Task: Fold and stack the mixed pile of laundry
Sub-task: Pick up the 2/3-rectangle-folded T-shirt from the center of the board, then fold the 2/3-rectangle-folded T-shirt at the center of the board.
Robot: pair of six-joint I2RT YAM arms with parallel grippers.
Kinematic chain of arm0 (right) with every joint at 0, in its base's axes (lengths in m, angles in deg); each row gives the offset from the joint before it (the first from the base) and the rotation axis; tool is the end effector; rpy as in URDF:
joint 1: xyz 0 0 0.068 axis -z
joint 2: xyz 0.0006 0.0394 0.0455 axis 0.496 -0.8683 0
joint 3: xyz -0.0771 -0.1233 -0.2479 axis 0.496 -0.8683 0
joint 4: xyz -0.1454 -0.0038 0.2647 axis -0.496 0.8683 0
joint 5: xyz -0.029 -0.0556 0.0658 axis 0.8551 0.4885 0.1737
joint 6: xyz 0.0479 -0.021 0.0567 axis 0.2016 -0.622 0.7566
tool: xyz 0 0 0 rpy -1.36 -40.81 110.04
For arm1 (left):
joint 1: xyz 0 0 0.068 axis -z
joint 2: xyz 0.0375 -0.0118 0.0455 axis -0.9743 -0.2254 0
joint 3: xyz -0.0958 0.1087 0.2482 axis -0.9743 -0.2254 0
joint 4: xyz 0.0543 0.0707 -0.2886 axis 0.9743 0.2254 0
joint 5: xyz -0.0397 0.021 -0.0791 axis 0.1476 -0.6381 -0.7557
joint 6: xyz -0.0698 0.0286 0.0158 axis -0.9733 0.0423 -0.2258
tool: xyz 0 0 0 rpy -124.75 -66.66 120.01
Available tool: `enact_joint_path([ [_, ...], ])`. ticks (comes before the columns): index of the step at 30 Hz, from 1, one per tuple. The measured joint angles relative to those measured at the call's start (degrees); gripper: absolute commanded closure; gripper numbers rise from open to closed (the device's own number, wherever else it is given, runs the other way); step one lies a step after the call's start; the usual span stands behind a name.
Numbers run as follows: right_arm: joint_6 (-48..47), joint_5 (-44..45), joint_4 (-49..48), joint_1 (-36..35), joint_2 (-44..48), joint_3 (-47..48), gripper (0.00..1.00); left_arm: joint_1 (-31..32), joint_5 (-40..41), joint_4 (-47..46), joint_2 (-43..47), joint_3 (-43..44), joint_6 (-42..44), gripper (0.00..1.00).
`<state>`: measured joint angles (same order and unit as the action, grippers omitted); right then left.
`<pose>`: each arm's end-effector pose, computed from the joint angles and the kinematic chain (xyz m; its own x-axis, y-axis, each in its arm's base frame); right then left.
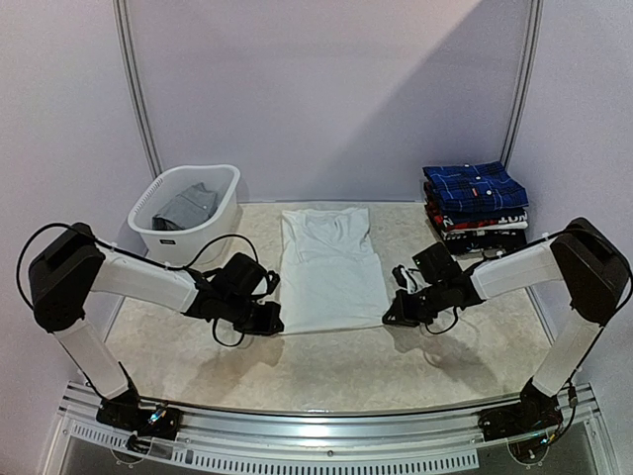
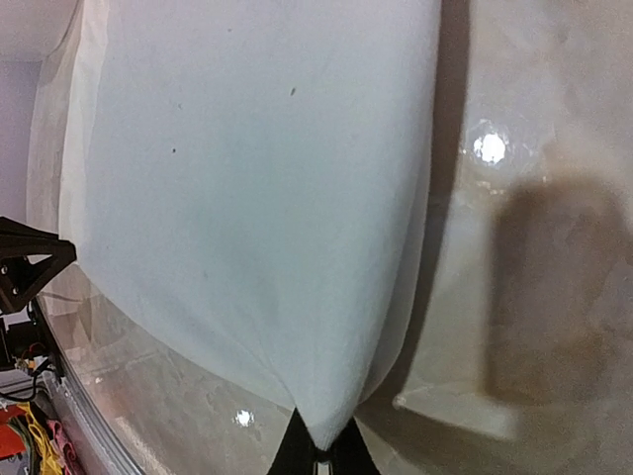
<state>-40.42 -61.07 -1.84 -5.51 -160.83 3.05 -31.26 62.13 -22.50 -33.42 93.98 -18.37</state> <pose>0.2754 0.2238 0.0812 -0.9602 -0.0119 -0.2790 -0.1759 0.8018 0.5712 0.2390 -0.2578 0.0844 -0.9251 0.0751 -0.3721 0.2441 0.8685 -0.4315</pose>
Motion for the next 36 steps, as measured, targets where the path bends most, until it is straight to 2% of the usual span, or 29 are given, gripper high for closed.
enact_joint_path([
  [9, -0.04, 1.27, 5.88, -1.57, 9.18, -1.31, 1.00, 4.02, 2.36, 6.93, 8.11, 0.35, 0.13, 1.00],
  [17, -0.04, 5.14, 14.86, -5.05, 18.62, -0.72, 1.00, 8.31, 5.14, 15.93, 16.24, 2.21, -1.14, 1.00],
  [26, -0.11, 8.72, 23.45, -7.13, 29.33, 3.76, 1.00, 10.40, 4.90, 22.25, 25.31, 5.62, -2.89, 1.00],
  [36, -1.57, 13.60, 30.34, -7.26, 30.12, 10.73, 1.00, 10.56, 6.86, 24.35, 25.31, 9.86, -2.29, 1.00],
])
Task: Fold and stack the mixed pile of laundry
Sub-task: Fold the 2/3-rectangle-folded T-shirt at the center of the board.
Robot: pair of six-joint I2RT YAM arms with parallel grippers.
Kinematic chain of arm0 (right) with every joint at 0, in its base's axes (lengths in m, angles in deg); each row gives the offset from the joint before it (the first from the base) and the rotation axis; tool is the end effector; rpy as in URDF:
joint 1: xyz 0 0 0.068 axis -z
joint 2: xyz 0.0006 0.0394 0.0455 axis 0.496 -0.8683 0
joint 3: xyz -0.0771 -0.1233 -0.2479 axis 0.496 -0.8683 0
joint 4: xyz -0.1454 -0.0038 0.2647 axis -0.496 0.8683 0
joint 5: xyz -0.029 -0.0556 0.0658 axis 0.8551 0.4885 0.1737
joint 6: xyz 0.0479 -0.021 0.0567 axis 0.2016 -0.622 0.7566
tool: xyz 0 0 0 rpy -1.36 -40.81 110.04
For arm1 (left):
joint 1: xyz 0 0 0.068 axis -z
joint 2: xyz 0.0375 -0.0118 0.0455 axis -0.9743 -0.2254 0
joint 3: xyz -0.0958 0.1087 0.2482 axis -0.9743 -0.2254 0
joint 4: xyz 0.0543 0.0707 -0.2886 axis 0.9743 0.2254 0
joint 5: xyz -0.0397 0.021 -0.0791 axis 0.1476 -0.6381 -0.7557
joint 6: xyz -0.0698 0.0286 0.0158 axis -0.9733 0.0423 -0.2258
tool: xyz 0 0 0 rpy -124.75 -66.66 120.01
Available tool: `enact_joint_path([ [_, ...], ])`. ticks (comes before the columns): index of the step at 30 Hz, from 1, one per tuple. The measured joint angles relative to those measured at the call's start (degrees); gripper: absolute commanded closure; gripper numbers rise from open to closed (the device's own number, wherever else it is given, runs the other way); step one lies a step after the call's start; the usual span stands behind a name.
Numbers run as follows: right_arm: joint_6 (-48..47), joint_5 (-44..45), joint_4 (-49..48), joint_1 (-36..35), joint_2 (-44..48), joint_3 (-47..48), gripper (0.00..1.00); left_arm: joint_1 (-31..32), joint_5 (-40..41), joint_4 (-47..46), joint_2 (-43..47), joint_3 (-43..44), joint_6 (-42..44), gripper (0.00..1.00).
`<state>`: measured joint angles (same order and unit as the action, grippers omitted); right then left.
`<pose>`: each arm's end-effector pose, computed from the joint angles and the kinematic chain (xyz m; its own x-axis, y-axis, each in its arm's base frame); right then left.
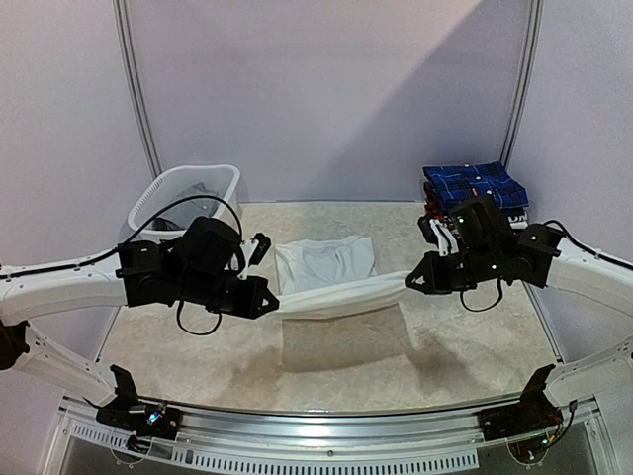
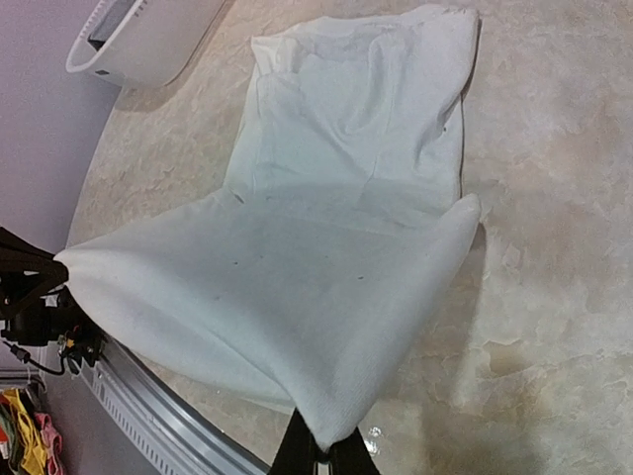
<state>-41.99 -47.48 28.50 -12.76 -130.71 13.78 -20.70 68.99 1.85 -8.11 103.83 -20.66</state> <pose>0.2206 0.2141 0.2676 -0.8495 -0.0232 -0.5271 -0.3160 0.8224 0.4730 0.1768 -0.2666 0.2505 -0.8419 0.0971 -0.5308 0.3842 0.7986 -0.4633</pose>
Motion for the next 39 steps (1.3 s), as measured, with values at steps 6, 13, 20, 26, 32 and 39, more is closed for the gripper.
enact_joint_path([
  [6, -2.16, 6.58, 4.37, -0.24, -5.70, 8.33, 1.00, -0.55, 5.18, 2.12, -4.31, 5.49, 2.47, 1.00],
  [13, -4.48, 11.91, 7.69, -0.07, -14.12, 16.39, 1.00, -2.36, 10.75, 5.77, -9.66, 11.82, 5.88, 1.00],
  [20, -6.84, 12.87, 8.37, 3.39, -22.21, 26.05, 1.00, -7.28, 11.87, 6.73, -13.51, 17.51, 9.14, 1.00],
  [26, -8.90, 11.82, 8.68, 6.21, -30.69, 33.22, 1.00, -11.45, 11.43, 6.36, -17.88, 20.90, 11.43, 1.00],
  [32, -11.23, 10.29, 11.06, 7.96, -38.16, 42.49, 1.00, -15.02, 10.05, 4.76, -20.81, 21.73, 12.59, 1.00],
  [39, -13.75, 8.74, 13.68, 10.60, -44.98, 51.17, 1.00, -17.14, 9.27, 3.85, -25.35, 26.23, 13.31, 1.00],
])
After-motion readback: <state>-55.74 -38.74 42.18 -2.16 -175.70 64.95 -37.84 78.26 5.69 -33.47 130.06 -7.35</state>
